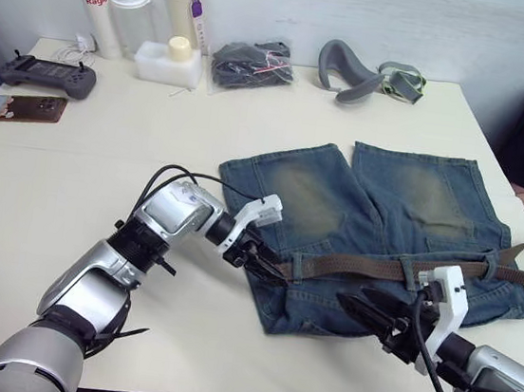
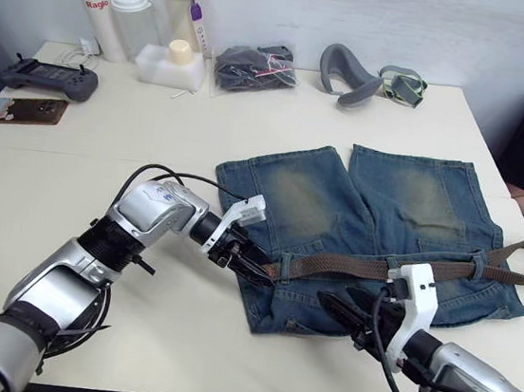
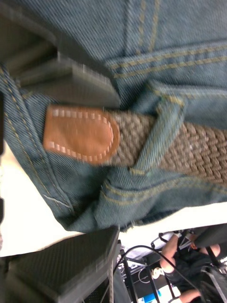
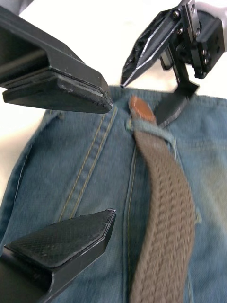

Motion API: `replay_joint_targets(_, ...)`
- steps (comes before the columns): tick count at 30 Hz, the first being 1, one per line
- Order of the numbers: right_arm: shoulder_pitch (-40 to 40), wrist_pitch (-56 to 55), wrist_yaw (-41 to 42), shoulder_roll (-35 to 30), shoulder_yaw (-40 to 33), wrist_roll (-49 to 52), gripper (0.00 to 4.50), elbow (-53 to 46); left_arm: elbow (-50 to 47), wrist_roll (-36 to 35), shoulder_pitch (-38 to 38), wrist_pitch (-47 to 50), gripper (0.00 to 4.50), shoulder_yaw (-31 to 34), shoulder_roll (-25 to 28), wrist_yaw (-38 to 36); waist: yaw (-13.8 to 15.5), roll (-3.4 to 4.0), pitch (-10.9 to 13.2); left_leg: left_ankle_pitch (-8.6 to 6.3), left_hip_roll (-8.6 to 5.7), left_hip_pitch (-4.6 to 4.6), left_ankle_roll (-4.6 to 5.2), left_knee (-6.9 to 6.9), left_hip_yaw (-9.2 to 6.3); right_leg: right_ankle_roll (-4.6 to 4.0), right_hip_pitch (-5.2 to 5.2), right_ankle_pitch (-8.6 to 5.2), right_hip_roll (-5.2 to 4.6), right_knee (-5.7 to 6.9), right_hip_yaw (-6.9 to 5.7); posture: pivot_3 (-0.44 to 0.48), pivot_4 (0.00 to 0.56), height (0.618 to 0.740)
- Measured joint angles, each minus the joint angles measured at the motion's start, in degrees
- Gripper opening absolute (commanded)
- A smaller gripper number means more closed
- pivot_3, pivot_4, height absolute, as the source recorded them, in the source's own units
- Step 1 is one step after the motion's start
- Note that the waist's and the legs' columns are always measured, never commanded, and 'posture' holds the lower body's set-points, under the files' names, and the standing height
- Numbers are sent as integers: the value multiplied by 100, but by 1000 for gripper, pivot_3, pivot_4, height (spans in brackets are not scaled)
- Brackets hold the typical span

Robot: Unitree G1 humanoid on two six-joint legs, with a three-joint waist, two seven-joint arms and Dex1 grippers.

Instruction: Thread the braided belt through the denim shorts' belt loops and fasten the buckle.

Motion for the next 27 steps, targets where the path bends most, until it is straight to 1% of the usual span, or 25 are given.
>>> replay_joint_targets(4, 83, -3, 0, 0, -148, -87, 3506, 62, 248, 39, -83, -36, 748, -1, 51, -137, -9, 0, 0, 0, 0, -1, 0, -1, 0, 0, -3, 0, 3, 0, -1, 0, 150, 740)
replay_joint_targets(5, 88, -9, 0, 0, -178, -134, 3506, 72, 279, 42, -117, -47, 527, -1, 86, -185, -9, 0, 0, 0, 0, 0, -1, -2, 0, -1, -2, -1, 4, 0, -1, 0, 150, 740)
replay_joint_targets(6, 88, -15, 1, 0, -184, -187, 3506, 81, 311, 44, -153, -58, 82, 1, 121, -229, -8, 0, 0, 1, 1, -1, -1, -2, 0, -1, -2, -1, 5, 0, -2, 0, 150, 740)
replay_joint_targets(8, 87, -22, 12, -1, -197, -351, 3506, 110, 360, 44, -185, -81, 31, 28, 170, -308, -6, 0, 0, 1, 1, 0, -1, -3, 0, -2, -3, -1, 3, 0, -1, 0, 150, 740)
replay_joint_targets(11, 91, -39, 89, -111, -313, -635, 2705, 123, 378, 42, -185, -80, 0, 29, 188, -388, -3, 0, 0, 0, 0, -2, 0, -2, 1, -1, -3, -1, -1, 0, -1, 0, 150, 740)
replay_joint_targets(12, 101, -88, 190, -200, -410, -873, 2178, 120, 378, 39, -185, -80, 0, 35, 190, -410, -1, 0, 0, -1, 0, -2, 1, 0, 2, -1, -3, -1, -1, 0, -1, 0, 150, 740)
replay_joint_targets(13, 124, -143, 300, -344, -505, -1277, 1812, 110, 378, 36, -186, -78, 0, 45, 197, -432, -1, 0, 0, -1, -8, -2, 1, 0, 2, -1, -3, -1, 0, 0, -1, 0, 150, 740)
replay_joint_targets(14, 164, -196, 345, -393, -567, -1509, 1271, 108, 378, 35, -186, -78, 0, 68, 201, -443, 2, 0, 0, -1, -7, -2, 1, 0, 0, -1, -3, -1, 1, 0, -2, 0, 150, 740)
replay_joint_targets(15, 284, -249, 437, -471, -639, -1835, 907, 113, 378, 29, -190, -78, 0, 93, 236, -480, 2, 0, 0, 0, -6, -1, 0, -2, 0, -2, -3, -1, 3, 0, -3, 0, 150, 740)
replay_joint_targets(16, 466, -312, 610, -604, -642, -2215, 391, 120, 379, 26, -236, -75, 0, 114, 302, -528, 2, 0, 0, 1, -4, -1, -2, -6, -1, -4, -4, -2, 7, 0, -4, 0, 150, 740)
replay_joint_targets(17, 568, -327, 711, -609, -625, -2413, 40, 137, 379, 24, -272, -74, 0, 137, 350, -568, 1, 0, 1, 1, -2, -2, -2, -6, -2, -5, -4, -3, 9, 0, -5, 0, 150, 740)
replay_joint_targets(21, 656, -352, 892, -565, -587, -2797, 40, 267, 370, 22, -346, -72, 0, 192, 417, -658, -11, 0, 0, 1, -2, 0, -3, -3, 3, -5, -4, -3, 8, 0, -1, 0, 150, 740)
replay_joint_targets(22, 663, -414, 962, -554, -417, -3037, 40, 329, 371, 21, -348, -81, 0, 188, 508, -738, -25, -2, 1, 2, 0, 1, -4, -2, 4, -5, -4, -3, 10, 1, -1, 0, 150, 740)
replay_joint_targets(24, 560, -546, 1087, -521, 55, -3494, 40, 542, 437, 64, -368, -196, 0, 187, 898, -919, -56, -2, 2, 2, 2, 6, -4, -3, 4, -6, -5, -3, 11, 9, -1, 0, 150, 740)
replay_joint_targets(26, 478, -575, 1144, -489, 138, -3618, 40, 604, 473, 124, -367, -325, 0, 176, 1249, -1117, -96, -6, 4, 3, 5, 6, -4, -4, 4, -7, -6, -2, 13, 11, -2, 0, 150, 740)
replay_joint_targets(27, 402, -600, 1228, -450, 220, -3736, 40, 684, 621, 247, -361, -469, 0, 176, 1681, -1306, -135, -9, 2, 2, 6, 10, -3, -4, 4, -8, -4, -3, 13, 13, -4, 0, 150, 740)
